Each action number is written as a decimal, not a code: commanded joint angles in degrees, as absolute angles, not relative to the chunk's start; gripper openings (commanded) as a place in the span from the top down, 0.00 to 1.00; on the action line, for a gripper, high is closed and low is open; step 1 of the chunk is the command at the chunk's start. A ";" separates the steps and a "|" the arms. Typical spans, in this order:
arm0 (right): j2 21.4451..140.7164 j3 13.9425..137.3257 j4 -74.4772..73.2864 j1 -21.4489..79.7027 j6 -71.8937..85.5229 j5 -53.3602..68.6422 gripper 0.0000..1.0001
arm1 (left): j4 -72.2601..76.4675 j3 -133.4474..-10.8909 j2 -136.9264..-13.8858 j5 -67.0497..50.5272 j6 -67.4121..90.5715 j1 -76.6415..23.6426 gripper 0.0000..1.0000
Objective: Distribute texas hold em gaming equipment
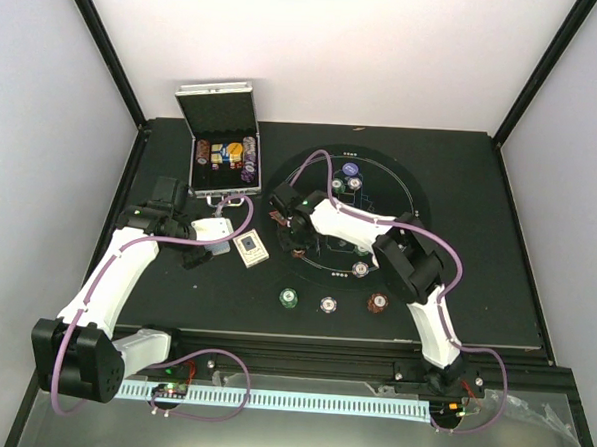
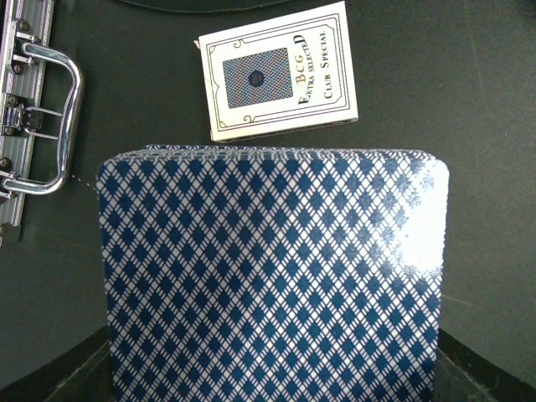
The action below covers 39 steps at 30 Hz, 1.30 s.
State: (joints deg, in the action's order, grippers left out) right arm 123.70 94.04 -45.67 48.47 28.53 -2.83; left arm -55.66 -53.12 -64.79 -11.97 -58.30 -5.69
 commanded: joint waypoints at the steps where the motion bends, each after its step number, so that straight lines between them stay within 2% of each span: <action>1: 120.08 95.27 -48.00 48.51 27.11 -5.30 0.37 | -55.52 -54.04 -63.34 -11.86 -58.80 -5.55 0.98; 6: 112.01 89.93 -48.84 48.45 27.25 -7.13 0.36 | -55.46 -53.97 -63.24 -11.78 -58.89 -5.55 0.98; 14: 93.38 68.14 -50.32 48.37 30.35 -11.08 0.35 | -55.71 -54.19 -63.36 -11.86 -59.32 -5.58 0.99; 22: 77.44 52.77 -53.17 48.09 37.06 -12.00 0.29 | -55.72 -53.99 -63.46 -12.17 -59.46 -5.56 0.98; 27: 74.14 48.43 -53.54 47.07 39.22 -11.54 0.28 | -55.72 -53.88 -63.41 -12.30 -59.37 -5.56 0.98; 39: 76.86 42.57 -49.36 46.22 42.20 -9.42 0.30 | -55.38 -53.77 -63.62 -12.04 -59.68 -5.57 0.98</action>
State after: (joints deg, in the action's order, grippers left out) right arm 76.40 44.84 -51.86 46.57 39.70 -9.91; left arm -55.70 -53.12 -64.45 -11.94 -58.54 -5.69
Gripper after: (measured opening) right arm 0.707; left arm 0.674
